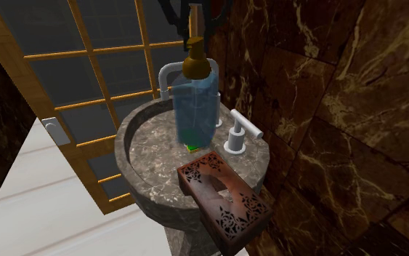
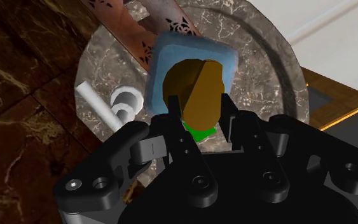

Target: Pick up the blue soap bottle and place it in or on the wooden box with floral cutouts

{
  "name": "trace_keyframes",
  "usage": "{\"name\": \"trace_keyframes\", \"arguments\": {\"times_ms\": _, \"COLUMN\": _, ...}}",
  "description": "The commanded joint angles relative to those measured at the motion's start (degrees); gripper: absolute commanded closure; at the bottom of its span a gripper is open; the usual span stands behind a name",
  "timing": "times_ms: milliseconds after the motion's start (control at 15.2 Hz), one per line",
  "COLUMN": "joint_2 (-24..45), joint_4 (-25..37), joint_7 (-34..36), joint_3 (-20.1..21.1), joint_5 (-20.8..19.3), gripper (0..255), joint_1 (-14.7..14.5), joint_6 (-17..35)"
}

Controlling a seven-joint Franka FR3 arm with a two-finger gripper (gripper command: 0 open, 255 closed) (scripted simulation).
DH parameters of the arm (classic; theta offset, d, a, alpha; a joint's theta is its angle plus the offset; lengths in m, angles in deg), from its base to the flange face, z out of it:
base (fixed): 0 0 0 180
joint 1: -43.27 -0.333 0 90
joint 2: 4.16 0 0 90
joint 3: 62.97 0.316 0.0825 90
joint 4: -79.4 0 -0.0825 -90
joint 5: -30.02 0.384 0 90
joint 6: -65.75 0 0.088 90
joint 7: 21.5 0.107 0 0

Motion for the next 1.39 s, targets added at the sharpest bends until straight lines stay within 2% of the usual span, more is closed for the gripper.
{"name": "trace_keyframes", "arguments": {"times_ms": 0, "joint_2": -2.2, "joint_4": -0.8, "joint_7": -1.7, "joint_3": -0.6, "joint_5": 0.0, "gripper": 255, "joint_1": 1.0, "joint_6": -1.4}}
{"name": "trace_keyframes", "arguments": {"times_ms": 330, "joint_2": -5.6, "joint_4": 0.6, "joint_7": -7.5, "joint_3": -3.1, "joint_5": 0.0, "gripper": 255, "joint_1": 4.5, "joint_6": -6.4}}
{"name": "trace_keyframes", "arguments": {"times_ms": 1320, "joint_2": -12.2, "joint_4": -20.1, "joint_7": -7.3, "joint_3": -2.9, "joint_5": -0.6, "gripper": 255, "joint_1": 4.1, "joint_6": 7.8}}
